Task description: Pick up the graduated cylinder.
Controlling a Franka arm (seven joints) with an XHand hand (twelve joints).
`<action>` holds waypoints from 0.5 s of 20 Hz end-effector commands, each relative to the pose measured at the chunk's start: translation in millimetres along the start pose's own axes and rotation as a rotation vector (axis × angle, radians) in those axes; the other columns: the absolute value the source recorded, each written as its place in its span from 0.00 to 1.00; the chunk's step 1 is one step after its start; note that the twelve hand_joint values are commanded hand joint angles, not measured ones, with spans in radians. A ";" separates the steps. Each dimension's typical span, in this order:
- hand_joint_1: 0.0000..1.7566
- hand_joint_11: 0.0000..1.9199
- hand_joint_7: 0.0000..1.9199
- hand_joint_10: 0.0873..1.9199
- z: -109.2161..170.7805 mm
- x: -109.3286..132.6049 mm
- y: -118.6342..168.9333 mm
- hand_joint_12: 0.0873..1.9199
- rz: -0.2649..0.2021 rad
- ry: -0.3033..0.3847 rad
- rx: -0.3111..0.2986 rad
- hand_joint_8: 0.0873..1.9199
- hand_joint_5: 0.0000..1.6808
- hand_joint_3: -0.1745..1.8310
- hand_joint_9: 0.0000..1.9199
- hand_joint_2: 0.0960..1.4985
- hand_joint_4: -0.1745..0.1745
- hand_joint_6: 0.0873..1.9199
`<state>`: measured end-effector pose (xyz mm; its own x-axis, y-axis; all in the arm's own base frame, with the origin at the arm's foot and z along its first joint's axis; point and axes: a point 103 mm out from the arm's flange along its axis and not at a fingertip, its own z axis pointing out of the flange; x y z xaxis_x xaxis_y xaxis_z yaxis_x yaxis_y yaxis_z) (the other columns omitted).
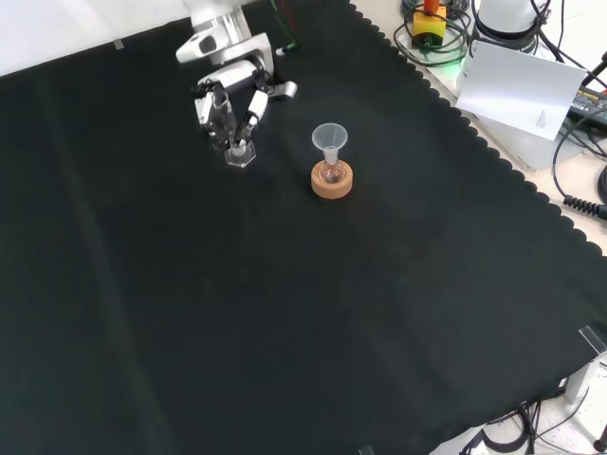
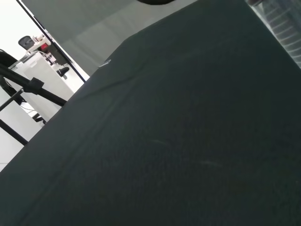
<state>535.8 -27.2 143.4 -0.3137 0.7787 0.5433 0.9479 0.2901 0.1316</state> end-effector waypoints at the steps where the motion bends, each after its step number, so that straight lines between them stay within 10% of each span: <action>1: 0.64 0.73 0.68 0.00 -34.3 14.8 -45.1 0.33 0.033 -0.098 0.001 0.13 0.57 0.08 0.78 0.75 0.21 0.54; 10: 0.63 0.73 0.68 0.00 -57.5 5.5 -91.7 0.32 0.078 -0.196 0.060 0.13 0.57 0.08 0.78 0.75 0.23 0.53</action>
<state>476.8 -52.4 178.8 -0.2865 0.8504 0.4413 0.9572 0.2738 0.0939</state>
